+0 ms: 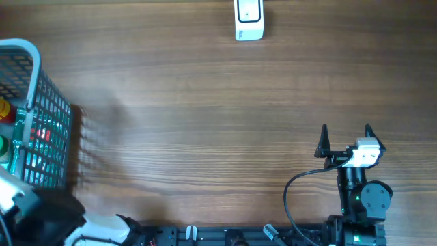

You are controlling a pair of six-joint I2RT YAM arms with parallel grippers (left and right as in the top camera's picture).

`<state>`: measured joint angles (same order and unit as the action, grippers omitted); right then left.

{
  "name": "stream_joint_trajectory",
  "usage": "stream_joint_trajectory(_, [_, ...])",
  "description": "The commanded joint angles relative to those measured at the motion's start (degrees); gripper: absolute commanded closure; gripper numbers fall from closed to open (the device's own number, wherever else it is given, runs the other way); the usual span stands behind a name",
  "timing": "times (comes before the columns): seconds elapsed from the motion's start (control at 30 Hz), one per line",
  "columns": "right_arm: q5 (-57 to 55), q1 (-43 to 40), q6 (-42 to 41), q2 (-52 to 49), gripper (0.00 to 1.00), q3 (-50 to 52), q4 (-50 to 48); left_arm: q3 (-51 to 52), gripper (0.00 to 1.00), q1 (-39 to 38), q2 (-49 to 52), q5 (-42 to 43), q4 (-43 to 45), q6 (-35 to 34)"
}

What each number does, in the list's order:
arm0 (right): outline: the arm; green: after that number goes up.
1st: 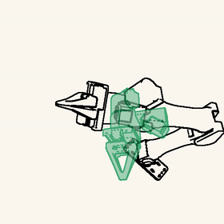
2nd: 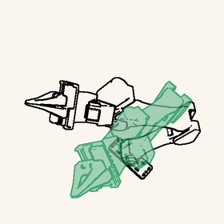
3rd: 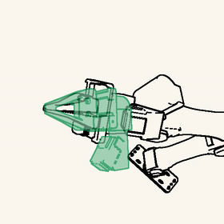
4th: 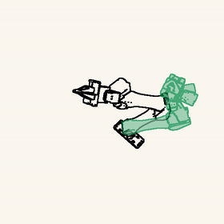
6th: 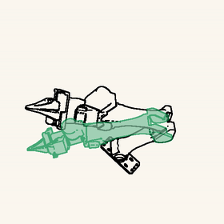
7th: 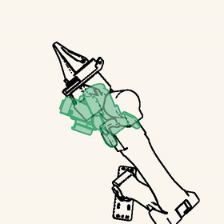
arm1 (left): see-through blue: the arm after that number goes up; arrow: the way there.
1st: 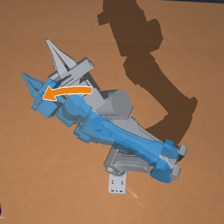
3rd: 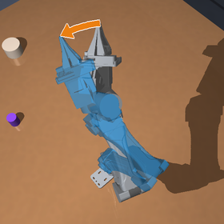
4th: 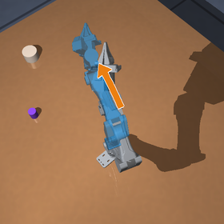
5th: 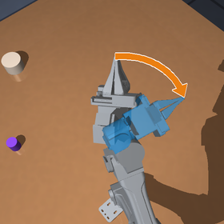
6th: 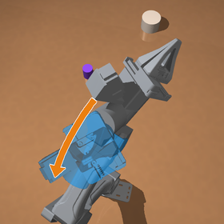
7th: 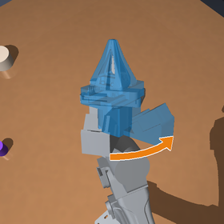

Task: Scan the item barcode
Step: 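Grasp the red-yellow bottle with green cap in the left gripper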

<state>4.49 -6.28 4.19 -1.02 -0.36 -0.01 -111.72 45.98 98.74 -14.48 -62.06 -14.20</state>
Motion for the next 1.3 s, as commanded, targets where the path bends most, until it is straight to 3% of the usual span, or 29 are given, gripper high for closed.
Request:
stream_joint_trajectory(0.0, [0.63,-0.33,0.33,0.22,0.00,0.04,-0.15,-0.02,0.02,0.22,5.99,3.06,2.80,3.58])
stream_joint_trajectory(0.2, [0.63,-0.33,0.33,0.22,0.00,0.04,-0.15,-0.02,0.03,0.22,16.83,3.61,13.25,8.76])
stream_joint_trajectory(0.5, [0.63,-0.33,0.33,0.22,0.00,0.04,-0.15,-0.02,0.04,-1.53,24.98,10.56,18.32,15.45])
stream_joint_trajectory(0.77, [0.63,-0.33,0.33,0.22,0.00,0.04,-0.15,-0.02,0.36,-2.91,26.86,10.60,19.19,15.67])
stream_joint_trajectory(1.03, [0.63,-0.33,0.33,0.22,0.00,0.04,-0.15,-0.04,0.48,-4.76,23.10,10.54,19.28,15.26])
stream_joint_trajectory(1.13, [0.63,-0.33,0.33,0.22,0.00,0.04,-0.15,-0.04,0.60,-4.79,20.39,10.56,18.27,14.99])
stream_joint_trajectory(1.27, [0.63,-0.33,0.33,0.22,0.00,0.04,-0.15,-0.04,0.63,-5.05,14.64,10.56,16.87,11.78])
